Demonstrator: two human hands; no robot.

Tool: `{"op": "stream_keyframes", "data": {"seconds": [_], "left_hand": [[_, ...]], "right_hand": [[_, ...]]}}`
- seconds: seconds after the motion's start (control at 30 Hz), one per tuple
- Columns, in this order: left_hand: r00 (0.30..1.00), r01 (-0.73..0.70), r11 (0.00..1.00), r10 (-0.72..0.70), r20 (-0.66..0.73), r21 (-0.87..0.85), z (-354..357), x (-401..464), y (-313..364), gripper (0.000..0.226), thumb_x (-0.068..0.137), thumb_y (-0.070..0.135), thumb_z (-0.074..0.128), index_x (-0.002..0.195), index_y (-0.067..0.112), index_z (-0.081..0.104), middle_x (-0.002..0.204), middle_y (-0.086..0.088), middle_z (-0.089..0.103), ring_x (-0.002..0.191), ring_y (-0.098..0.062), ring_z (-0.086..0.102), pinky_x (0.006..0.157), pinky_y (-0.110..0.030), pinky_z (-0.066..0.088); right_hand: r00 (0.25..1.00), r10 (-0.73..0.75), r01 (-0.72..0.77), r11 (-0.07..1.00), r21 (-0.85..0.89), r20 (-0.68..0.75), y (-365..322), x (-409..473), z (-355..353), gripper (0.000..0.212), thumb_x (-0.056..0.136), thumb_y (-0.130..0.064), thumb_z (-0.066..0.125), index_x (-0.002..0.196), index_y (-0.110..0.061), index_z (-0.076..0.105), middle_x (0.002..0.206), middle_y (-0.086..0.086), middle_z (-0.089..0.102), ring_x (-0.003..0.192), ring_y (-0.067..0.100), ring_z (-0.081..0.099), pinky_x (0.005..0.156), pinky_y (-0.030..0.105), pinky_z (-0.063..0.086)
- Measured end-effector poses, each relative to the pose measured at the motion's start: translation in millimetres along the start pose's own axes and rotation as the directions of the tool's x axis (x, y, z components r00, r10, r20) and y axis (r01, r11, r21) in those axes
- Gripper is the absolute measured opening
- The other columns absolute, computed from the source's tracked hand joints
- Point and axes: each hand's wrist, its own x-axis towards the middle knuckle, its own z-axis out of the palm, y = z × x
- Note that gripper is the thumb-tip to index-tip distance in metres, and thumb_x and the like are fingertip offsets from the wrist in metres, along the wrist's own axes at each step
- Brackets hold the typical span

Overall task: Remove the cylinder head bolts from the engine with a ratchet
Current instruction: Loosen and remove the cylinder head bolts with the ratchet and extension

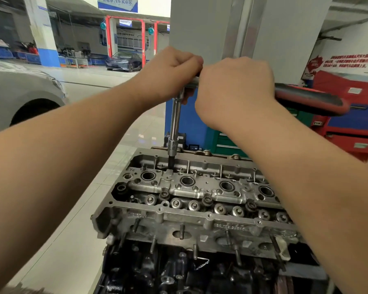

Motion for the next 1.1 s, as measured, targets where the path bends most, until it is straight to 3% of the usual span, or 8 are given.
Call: {"op": "stream_keyframes", "data": {"seconds": [0.17, 0.37, 0.53, 0.6, 0.7, 0.9, 1.0, 1.1], "left_hand": [[0.963, 0.155, 0.859, -0.022, -0.267, 0.488, 9.8, -6.6, 9.3, 0.046, 0.105, 0.033, 0.038, 0.076, 0.007, 0.063, 0.073, -0.013, 0.065, 0.072, -0.035, 0.062, 0.062, -0.038, 0.047], [0.954, 0.266, 0.532, -0.026, -0.298, 0.804, 18.5, 0.1, 23.9, 0.04, 0.106, 0.027, 0.034, 0.092, 0.014, 0.068, 0.077, -0.009, 0.043, 0.078, -0.031, 0.046, 0.065, -0.036, 0.033], [0.972, 0.132, 0.764, 0.027, -0.235, 0.632, 12.2, 6.9, 3.1, 0.043, 0.107, 0.029, 0.035, 0.07, 0.011, 0.049, 0.07, -0.013, 0.054, 0.073, -0.036, 0.056, 0.064, -0.038, 0.043], [0.993, 0.053, 0.958, -0.022, -0.114, 0.283, 2.9, 6.5, -7.0, 0.046, 0.108, 0.026, 0.04, 0.069, 0.007, 0.055, 0.063, -0.006, 0.06, 0.062, -0.026, 0.061, 0.058, -0.036, 0.049], [0.999, 0.011, 1.0, -0.011, 0.035, -0.012, -6.0, 4.7, -13.2, 0.045, 0.109, 0.022, 0.042, 0.076, -0.007, 0.051, 0.065, -0.017, 0.047, 0.059, -0.017, 0.047, 0.06, -0.027, 0.041], [0.985, 0.118, 0.975, -0.09, -0.15, 0.191, 5.6, 6.0, -3.8, 0.045, 0.106, 0.028, 0.042, 0.073, 0.002, 0.059, 0.068, -0.012, 0.061, 0.064, -0.025, 0.065, 0.062, -0.036, 0.054], [0.951, 0.233, 0.725, -0.03, -0.309, 0.648, 19.1, 2.6, 9.6, 0.046, 0.105, 0.036, 0.034, 0.081, 0.012, 0.065, 0.077, -0.013, 0.056, 0.076, -0.036, 0.058, 0.059, -0.037, 0.036], [0.919, 0.297, 0.682, -0.014, -0.394, 0.668, 29.3, -0.1, 15.8, 0.042, 0.104, 0.035, 0.035, 0.084, 0.015, 0.066, 0.079, -0.01, 0.048, 0.076, -0.034, 0.046, 0.06, -0.035, 0.026]], "right_hand": [[0.997, -0.076, 0.069, 0.954, 0.291, 0.013, 5.1, 24.5, 29.7, 0.012, 0.092, -0.021, 0.05, 0.082, -0.026, 0.047, 0.072, -0.003, 0.043, 0.078, 0.032, 0.048, 0.07, 0.035, 0.032], [0.982, -0.163, 0.094, 0.859, 0.503, 0.094, -3.2, 51.5, 45.1, 0.02, 0.087, -0.008, 0.052, 0.074, -0.02, 0.043, 0.084, 0.004, 0.055, 0.093, 0.037, 0.059, 0.072, 0.038, 0.036], [0.978, -0.091, 0.039, 0.964, 0.264, 0.187, 2.5, 42.7, 28.8, 0.028, 0.092, -0.014, 0.051, 0.069, -0.023, 0.039, 0.072, 0.0, 0.048, 0.069, 0.028, 0.05, 0.072, 0.038, 0.035], [0.983, -0.025, 0.005, 0.994, 0.109, 0.181, 0.9, 28.9, 11.1, 0.027, 0.091, -0.018, 0.052, 0.069, -0.021, 0.037, 0.07, 0.001, 0.042, 0.058, 0.022, 0.039, 0.068, 0.038, 0.035], [0.998, -0.062, 0.062, 0.998, 0.0, 0.025, -4.6, 3.0, -7.6, 0.029, 0.091, -0.022, 0.047, 0.067, -0.022, 0.03, 0.067, 0.001, 0.034, 0.055, 0.02, 0.026, 0.054, 0.034, 0.027], [0.997, -0.056, 0.046, 0.983, 0.179, 0.053, 4.6, 22.4, 22.7, 0.011, 0.092, -0.015, 0.05, 0.087, -0.024, 0.048, 0.072, 0.0, 0.042, 0.074, 0.028, 0.044, 0.07, 0.037, 0.032], [0.986, -0.113, 0.045, 0.886, 0.461, 0.121, 5.3, 37.2, 39.7, 0.015, 0.093, -0.012, 0.051, 0.088, -0.025, 0.045, 0.089, 0.003, 0.055, 0.095, 0.034, 0.054, 0.079, 0.037, 0.034], [0.99, -0.113, 0.058, 0.873, 0.484, 0.085, 2.3, 37.6, 40.7, 0.017, 0.089, -0.007, 0.05, 0.085, -0.023, 0.049, 0.092, 0.007, 0.061, 0.097, 0.036, 0.058, 0.077, 0.036, 0.036]]}}
